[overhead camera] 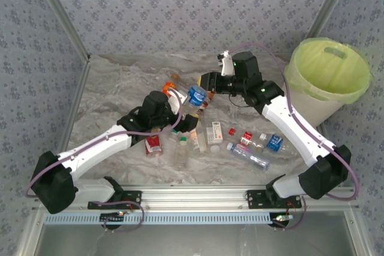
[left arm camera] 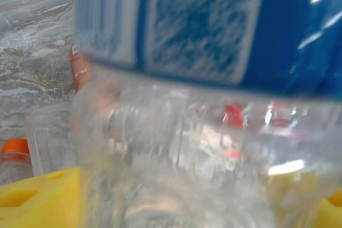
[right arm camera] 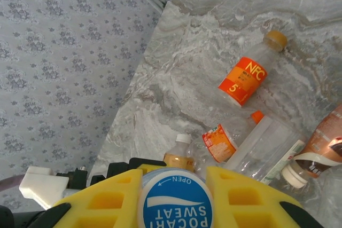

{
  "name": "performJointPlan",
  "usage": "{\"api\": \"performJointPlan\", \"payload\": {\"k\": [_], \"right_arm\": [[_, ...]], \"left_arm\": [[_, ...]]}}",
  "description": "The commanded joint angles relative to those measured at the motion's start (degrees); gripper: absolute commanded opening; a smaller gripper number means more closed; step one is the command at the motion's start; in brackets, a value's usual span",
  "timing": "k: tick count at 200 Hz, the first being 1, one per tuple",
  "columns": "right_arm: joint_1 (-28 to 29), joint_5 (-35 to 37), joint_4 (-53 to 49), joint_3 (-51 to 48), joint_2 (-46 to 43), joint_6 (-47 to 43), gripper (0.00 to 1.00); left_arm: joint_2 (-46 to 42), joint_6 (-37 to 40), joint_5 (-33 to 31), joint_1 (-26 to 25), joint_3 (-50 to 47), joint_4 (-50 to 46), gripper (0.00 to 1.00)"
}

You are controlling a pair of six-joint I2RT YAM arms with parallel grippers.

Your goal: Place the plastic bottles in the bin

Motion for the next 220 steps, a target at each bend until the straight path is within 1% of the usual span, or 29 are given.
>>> {"api": "performJointPlan", "payload": {"k": [1,22,39,47,61,81,109,129,150,170,187,220], "right_arm": [[-1.2,4.3,-0.7,-0.2,-3.5,-2.3,0.00],[-3.9,7.1,-2.2,-1.2,-5.4,-3.1,0.00],[-6.7,10.7,-5.9,-0.2,-7.3,-5.7,0.00],[-8.1,12.2,-7.4,0.4,-8.5,-6.9,0.00],[-11.2,13.8,-8.7,1.2,-10.7,-9.0,0.00],[-15.8,15.8,-9.4,2.1,-14.2,-12.0,0.00],[-21.2,18.1,-10.0,4.6,-17.3,-15.7,0.00],[-23.7,20.5,-8.6,5.9,-19.0,-18.8,0.00],[-25.2,26.1,-6.7,7.5,-20.0,-22.7,0.00],[-26.7,32.7,-4.7,9.5,-19.7,-27.5,0.00],[-29.0,36.5,-1.6,10.4,-19.1,-30.5,0.00],[-33.9,42.5,4.2,9.8,-17.3,-31.5,0.00]], "left_arm": [[-1.7,-0.7,-1.5,-0.1,0.4,3.5,0.99],[-3.9,-2.0,-4.0,-0.1,-2.0,6.6,1.00],[-6.0,-3.6,-9.0,-0.1,-4.0,8.2,0.99],[-6.9,-4.6,-12.4,0.0,-4.9,8.3,1.00],[-8.1,-6.7,-19.3,0.4,-5.7,6.9,0.99],[-10.3,-10.3,-26.1,1.8,-7.6,5.6,1.00],[-13.8,-17.1,-33.1,5.1,-10.7,3.3,0.99],[-16.5,-22.3,-37.7,7.5,-12.9,0.5,1.00],[-19.3,-26.0,-39.5,9.9,-15.2,-1.4,0.99],[-21.8,-28.6,-39.9,11.9,-16.9,-2.9,0.99],[-23.3,-29.9,-40.1,13.1,-18.0,-3.8,1.00],[-24.9,-31.2,-40.5,14.2,-19.2,-4.9,1.00]]}}
